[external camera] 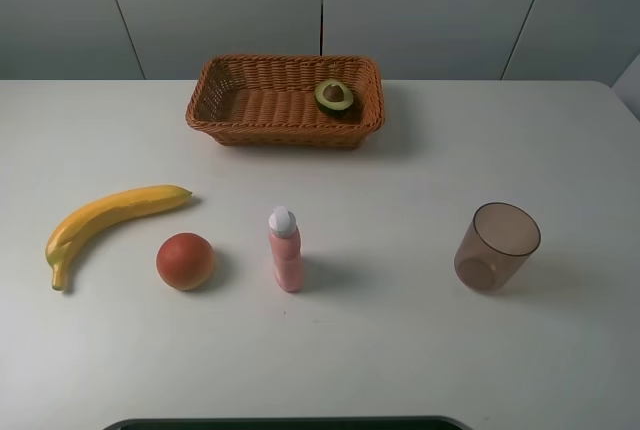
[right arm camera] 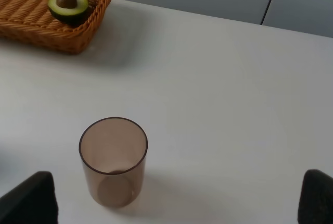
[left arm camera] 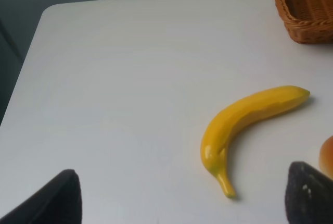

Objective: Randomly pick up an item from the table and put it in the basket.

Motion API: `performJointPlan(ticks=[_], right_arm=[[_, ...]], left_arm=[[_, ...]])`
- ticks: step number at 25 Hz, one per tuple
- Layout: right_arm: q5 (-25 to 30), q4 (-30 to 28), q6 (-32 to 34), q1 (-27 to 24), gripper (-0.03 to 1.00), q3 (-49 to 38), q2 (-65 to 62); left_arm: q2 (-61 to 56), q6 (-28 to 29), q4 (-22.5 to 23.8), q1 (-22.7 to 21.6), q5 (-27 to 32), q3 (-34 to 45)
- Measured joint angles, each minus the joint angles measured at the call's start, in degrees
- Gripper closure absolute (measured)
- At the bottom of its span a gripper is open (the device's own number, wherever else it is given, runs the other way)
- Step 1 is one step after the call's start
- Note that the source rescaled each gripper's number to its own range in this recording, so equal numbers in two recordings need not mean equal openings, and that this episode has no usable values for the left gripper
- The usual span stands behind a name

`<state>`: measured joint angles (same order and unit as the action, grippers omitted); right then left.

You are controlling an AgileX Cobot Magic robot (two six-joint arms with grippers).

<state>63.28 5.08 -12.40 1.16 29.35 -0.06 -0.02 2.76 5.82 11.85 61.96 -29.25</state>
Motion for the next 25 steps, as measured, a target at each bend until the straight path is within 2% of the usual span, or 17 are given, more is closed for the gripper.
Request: performJointPlan(ticks=[25], right_arm=[[0.0, 0.0, 0.0, 0.0, -0.03, 0.0, 0.0]], left_arm=[[0.0, -0.1, 0.0, 0.0, 0.0, 0.0]])
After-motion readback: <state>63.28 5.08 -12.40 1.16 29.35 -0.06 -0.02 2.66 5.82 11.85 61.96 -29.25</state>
